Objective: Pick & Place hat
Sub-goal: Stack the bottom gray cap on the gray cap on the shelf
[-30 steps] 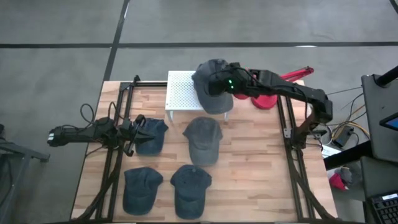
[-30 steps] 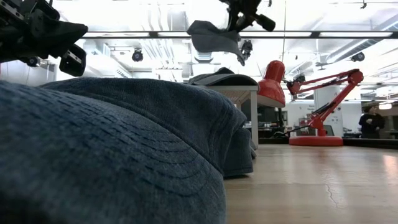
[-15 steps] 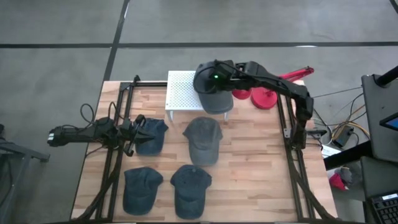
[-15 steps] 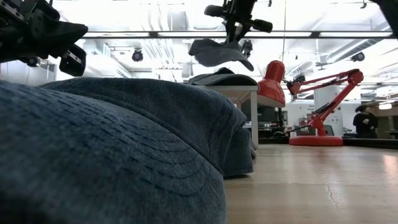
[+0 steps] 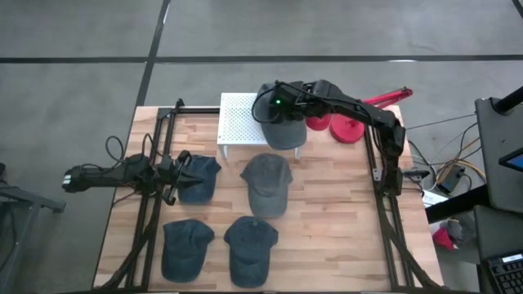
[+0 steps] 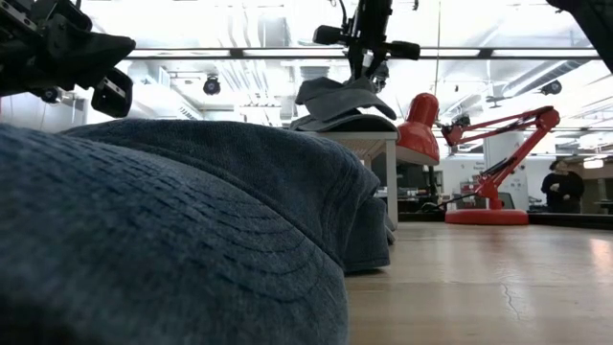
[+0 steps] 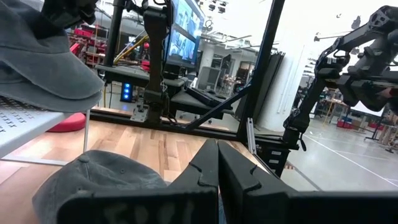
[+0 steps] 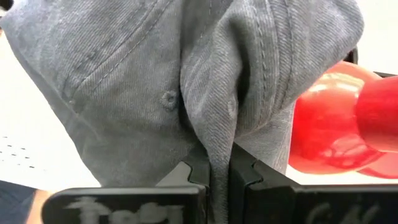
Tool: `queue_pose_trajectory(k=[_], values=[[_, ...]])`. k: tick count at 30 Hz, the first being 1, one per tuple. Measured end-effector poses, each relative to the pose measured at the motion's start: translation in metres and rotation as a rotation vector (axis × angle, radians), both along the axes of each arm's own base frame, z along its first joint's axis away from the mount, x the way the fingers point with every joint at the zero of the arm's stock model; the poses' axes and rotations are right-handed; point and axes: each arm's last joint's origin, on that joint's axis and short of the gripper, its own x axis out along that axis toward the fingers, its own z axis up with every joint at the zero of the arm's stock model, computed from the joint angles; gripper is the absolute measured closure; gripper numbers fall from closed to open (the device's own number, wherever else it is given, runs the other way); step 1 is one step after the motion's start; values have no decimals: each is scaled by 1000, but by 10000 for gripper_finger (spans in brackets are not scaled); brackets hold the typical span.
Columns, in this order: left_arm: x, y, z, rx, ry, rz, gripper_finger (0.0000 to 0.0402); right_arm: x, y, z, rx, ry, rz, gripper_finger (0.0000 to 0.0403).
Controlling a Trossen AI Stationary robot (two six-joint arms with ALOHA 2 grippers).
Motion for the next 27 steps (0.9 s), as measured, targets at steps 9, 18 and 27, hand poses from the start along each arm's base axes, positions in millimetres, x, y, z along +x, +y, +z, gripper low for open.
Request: queue_pose_trajectory(k=[9, 18, 27], values=[[0, 0, 0, 0, 1, 0, 401, -2, -1, 0, 21, -5, -21, 390], [0, 0, 0, 0, 0, 0, 401, -2, -2, 0, 25, -10, -31, 390], [0, 0, 0, 0, 0, 0, 401, -3, -3, 0, 25, -10, -28, 357]])
